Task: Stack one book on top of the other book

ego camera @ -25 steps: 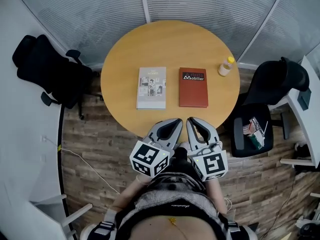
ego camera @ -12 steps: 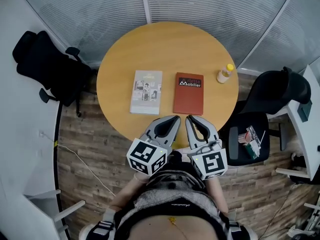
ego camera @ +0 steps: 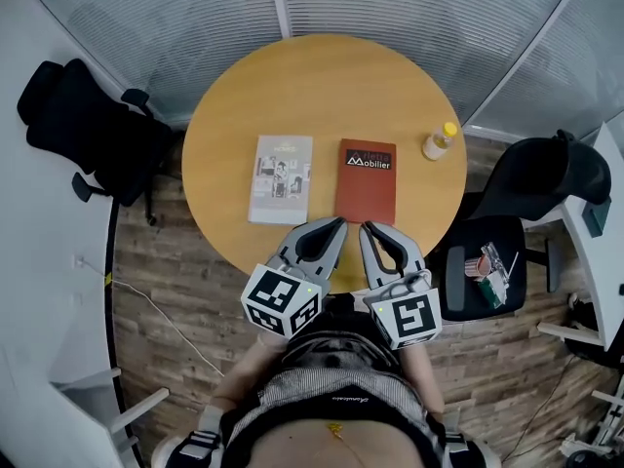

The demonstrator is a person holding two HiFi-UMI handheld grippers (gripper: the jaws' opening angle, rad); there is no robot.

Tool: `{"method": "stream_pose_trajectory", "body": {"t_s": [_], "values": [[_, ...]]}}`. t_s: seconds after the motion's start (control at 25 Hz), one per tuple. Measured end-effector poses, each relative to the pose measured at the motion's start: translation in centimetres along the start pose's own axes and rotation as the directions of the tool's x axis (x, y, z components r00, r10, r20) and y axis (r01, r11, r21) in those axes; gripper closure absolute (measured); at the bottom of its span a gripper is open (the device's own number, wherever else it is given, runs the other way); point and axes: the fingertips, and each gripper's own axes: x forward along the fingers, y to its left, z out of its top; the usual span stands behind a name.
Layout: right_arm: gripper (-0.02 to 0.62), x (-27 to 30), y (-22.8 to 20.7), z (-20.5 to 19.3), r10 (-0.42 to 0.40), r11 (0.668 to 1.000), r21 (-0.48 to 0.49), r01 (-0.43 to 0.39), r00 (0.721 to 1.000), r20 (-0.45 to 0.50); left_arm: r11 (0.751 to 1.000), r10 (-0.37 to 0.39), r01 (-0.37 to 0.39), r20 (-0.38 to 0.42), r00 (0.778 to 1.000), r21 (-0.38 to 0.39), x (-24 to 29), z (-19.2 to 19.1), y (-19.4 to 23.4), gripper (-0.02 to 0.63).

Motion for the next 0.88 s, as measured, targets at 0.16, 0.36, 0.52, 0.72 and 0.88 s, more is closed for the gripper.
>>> {"method": "stream_pose_trajectory", "body": {"t_s": [0.16,0.36,0.52,0.72,0.88], "values": [[0.566,1.3,-0.1,0.3,-0.045,0.999,0.013,0.045,0.999,-0.003,0.999,-0.042,0.042,-0.023,0.999,0.001,0.3,0.3,1.1,0.588],[0.566,3.5,0.3,0.5,-0.092,0.996,0.012,0.092,0.996,-0.018,0.995,-0.096,0.096,-0.045,0.994,-0.003,0.5,0.8,3.3,0.588],[0.565,5.0,0.8,0.7,-0.125,0.992,0.007,0.125,0.992,-0.024,0.992,-0.127,0.127,-0.052,0.991,-0.009,0.4,1.1,4.9,0.588],[0.566,6.8,1.6,0.2,-0.179,0.983,0.030,0.181,0.982,-0.065,0.985,-0.173,0.172,-0.062,0.983,-0.013,0.2,1.1,6.8,0.588],[0.566,8.0,2.6,-0.1,-0.199,0.980,0.003,0.199,0.979,-0.042,0.979,-0.204,0.203,-0.069,0.976,-0.021,-0.1,0.8,7.8,0.588]]}}
